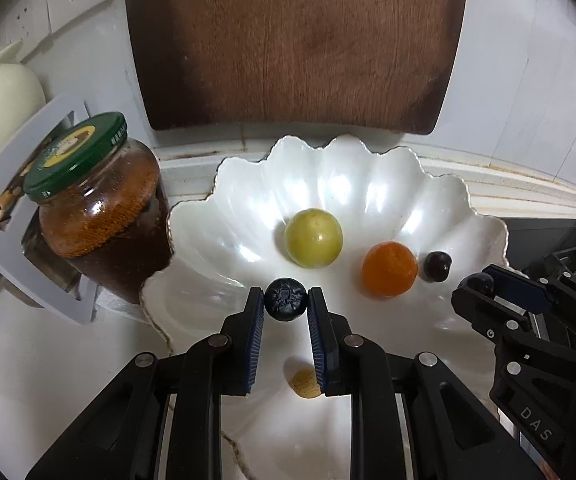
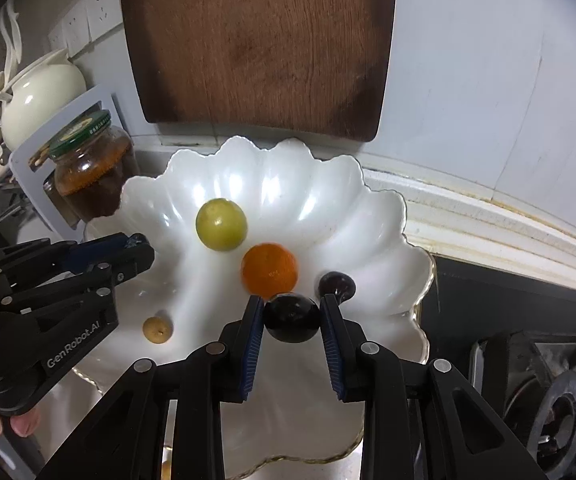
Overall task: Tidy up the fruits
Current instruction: 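Open both grippers to drop the blueberry and plum into the bowl, then move both grippers back down toward the red dates on the counter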
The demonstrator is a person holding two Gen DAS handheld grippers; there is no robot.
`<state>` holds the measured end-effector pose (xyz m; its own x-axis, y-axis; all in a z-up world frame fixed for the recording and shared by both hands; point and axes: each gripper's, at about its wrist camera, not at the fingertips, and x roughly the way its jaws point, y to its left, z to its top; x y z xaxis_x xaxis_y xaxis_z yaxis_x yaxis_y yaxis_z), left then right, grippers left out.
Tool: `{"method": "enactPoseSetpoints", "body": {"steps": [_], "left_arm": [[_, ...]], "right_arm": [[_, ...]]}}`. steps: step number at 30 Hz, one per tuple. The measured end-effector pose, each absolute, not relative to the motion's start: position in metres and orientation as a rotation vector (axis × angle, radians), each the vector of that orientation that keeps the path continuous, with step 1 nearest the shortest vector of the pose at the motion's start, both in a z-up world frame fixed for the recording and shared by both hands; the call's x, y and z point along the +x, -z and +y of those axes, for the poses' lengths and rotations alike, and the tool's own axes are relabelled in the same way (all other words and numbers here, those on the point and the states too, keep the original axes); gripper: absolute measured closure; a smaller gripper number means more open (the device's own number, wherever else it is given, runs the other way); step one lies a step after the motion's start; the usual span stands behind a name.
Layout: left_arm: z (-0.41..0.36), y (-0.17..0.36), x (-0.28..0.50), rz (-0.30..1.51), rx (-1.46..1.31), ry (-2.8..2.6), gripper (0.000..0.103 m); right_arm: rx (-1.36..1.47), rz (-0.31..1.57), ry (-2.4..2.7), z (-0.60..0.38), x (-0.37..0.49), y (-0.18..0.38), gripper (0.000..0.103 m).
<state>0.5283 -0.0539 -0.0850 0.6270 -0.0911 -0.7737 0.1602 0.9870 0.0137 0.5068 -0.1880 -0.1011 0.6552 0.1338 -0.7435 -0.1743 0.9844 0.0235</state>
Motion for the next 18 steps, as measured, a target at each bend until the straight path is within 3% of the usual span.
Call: {"method": "enactPoseSetpoints", "body": {"steps": [3, 6, 13, 18], "left_arm": [[-0.055, 0.086, 0.529, 0.892, 0.086, 0.145, 0.060], [-0.057, 0.086, 0.528, 0.885, 0.103, 0.140, 0.058], [-0.055, 0.073, 0.511, 0.844, 0.143, 0.112, 0.046], [-0.052, 0.057, 0.493, 0.800, 0.147, 0.105, 0.045]], "right_arm": [[-0.047, 0.855, -0.176, -0.188, 0.510, 0.104, 0.071], [-0.026, 0.860, -0.178, -0.191, 0.509, 0.104, 0.062], [-0.008, 0.827, -0.164, -0.199, 0.497, 0.093, 0.062], [-0.019, 0.773, -0.148, -0.204, 0.475, 0.074, 0.062]]}}
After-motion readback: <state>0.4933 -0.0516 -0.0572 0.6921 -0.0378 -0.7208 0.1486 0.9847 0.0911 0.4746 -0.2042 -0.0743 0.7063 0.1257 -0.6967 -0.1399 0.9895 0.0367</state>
